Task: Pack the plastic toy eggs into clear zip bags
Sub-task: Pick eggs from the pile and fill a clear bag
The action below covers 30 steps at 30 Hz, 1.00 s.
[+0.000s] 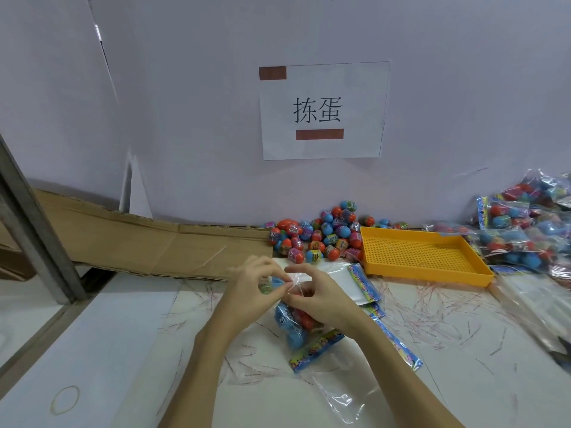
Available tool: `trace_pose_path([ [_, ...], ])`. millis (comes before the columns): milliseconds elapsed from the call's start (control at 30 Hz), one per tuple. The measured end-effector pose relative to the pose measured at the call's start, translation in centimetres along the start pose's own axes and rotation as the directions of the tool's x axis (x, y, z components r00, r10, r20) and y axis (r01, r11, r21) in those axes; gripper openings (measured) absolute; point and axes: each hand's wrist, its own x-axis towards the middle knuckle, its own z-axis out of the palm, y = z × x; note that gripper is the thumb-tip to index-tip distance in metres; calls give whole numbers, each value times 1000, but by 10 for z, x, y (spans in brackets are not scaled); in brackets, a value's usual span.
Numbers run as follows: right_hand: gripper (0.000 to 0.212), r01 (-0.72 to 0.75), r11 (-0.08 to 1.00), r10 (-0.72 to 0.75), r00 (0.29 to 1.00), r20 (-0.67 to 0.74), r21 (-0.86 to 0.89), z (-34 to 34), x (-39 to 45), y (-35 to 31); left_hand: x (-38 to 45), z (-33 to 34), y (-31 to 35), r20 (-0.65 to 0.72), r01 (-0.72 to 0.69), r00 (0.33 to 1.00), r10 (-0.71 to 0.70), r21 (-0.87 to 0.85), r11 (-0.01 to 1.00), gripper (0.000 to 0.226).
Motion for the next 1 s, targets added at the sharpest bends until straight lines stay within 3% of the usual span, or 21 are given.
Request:
trace_pose_path([
  [133,49,8,1000,-7,1000,28,-14,0,1,0,2,2,7,-73,34,996,-42,-113,993,5],
  [233,46,14,998,-11,998,55,-60,2,1,-1,4,5,9,-113,232,956,-272,-283,931,7],
  [300,42,38,999,-37,998,51,-28,4,1,-4,5,5,6,-120,345,893,-434,-440,829,6],
  [367,37,74,997,-75,997,22,14,4,0,-7,5,3,5,-30,420,834,-551,-613,669,3],
  [433,30,85,994,-86,996,14,67,2,-1,-10,6,2,3,128,451,806,-578,-766,458,12],
  [533,25,74,979,-64,996,-60,188,-1,-1,-8,7,-2,-1,316,365,860,-401,-930,48,39],
  [567,25,66,973,-45,994,-99,222,-3,0,-7,7,-3,-3,324,325,881,-345,-944,-56,48],
  [600,25,60,965,-25,990,-138,256,-5,0,-7,8,-3,-6,304,298,895,-327,-952,-72,54],
  [633,26,63,955,-12,985,-174,291,-8,1,-6,9,-3,-8,267,293,901,-343,-956,25,57],
  [700,26,82,935,-1,974,-227,344,-12,2,-4,9,0,-9,169,355,900,-403,-821,448,57],
  [733,27,89,930,0,970,-242,356,-14,3,-3,7,3,-9,135,366,909,-393,-710,602,53],
  [767,28,94,929,-2,969,-248,358,-15,3,-2,7,6,-10,126,359,921,-369,-643,677,46],
  [900,34,100,929,-17,973,-230,355,-16,3,-2,6,12,-10,75,340,918,-389,-653,676,18],
  [1000,13,134,918,-29,961,-275,373,-19,3,-1,6,9,-13,61,375,891,-451,-659,652,9],
])
